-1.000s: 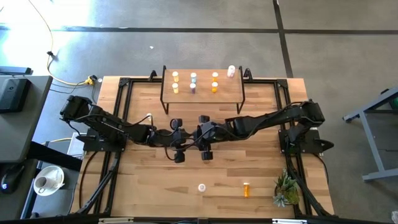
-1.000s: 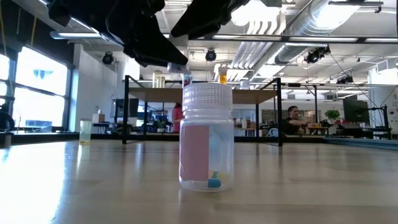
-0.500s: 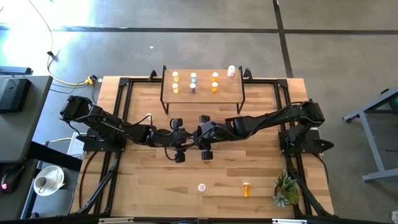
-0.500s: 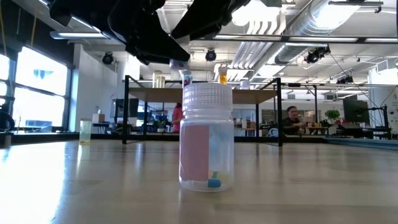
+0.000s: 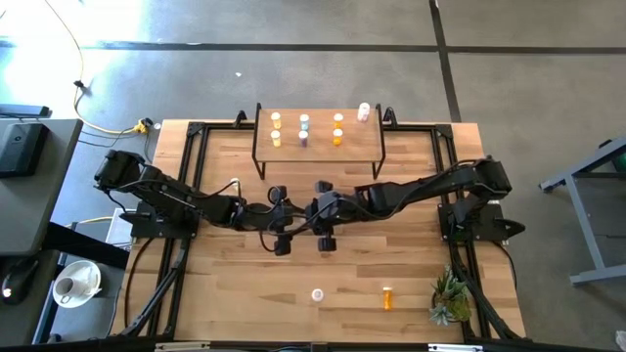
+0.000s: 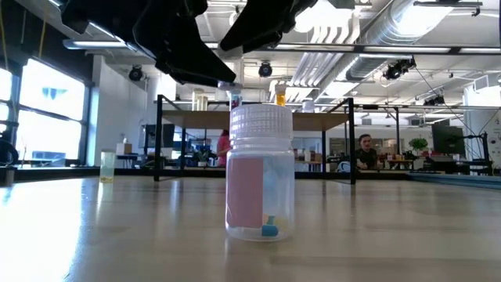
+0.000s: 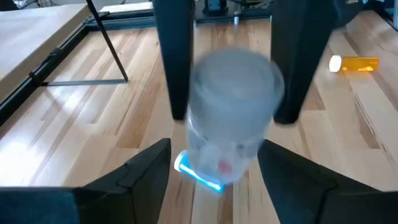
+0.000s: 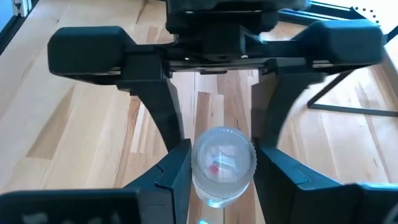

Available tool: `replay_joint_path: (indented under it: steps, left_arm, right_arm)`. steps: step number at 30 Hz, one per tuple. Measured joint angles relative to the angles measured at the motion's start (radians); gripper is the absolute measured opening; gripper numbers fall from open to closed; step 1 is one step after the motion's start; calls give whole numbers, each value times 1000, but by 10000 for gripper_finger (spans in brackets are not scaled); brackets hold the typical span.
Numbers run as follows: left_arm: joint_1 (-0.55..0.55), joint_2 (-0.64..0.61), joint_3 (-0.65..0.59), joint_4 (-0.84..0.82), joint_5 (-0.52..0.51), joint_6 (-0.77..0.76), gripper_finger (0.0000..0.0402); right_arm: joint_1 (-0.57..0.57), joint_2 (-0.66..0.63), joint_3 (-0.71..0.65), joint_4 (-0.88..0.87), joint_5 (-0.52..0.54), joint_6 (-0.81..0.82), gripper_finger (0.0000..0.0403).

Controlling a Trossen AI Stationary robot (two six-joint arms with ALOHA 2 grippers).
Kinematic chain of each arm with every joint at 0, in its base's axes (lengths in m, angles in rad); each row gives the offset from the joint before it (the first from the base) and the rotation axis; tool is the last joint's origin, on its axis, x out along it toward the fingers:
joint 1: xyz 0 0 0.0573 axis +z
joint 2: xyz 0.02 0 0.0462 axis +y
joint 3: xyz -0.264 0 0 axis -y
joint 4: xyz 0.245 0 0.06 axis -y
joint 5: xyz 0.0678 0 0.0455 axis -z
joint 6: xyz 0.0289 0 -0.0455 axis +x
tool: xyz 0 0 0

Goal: Pick and place medicine bottles onto shelf by color
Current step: Put the bottom transparent pill bottle on the shelf aligned with the other transparent pill bottle

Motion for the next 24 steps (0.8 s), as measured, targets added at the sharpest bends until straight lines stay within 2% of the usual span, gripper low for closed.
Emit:
replay_joint_path:
  steps: [5, 15, 21, 24]
  left_arm:
    - [0, -26, 2, -14, 0, -1, 232]
    - [-4, -154, 0, -170, -10, -14, 230]
    - [-28, -194, 0, -215, -65, -19, 230]
    - [-38, -195, -1, -239, -93, -20, 230]
  right_arm:
    - [-10, -53, 0, -30, 37, -17, 124]
    - [-45, -238, 0, -93, 260, -131, 124]
    - [-97, -365, -8, -113, 320, -179, 124]
    - [-151, -446, -86, -68, 321, -183, 124]
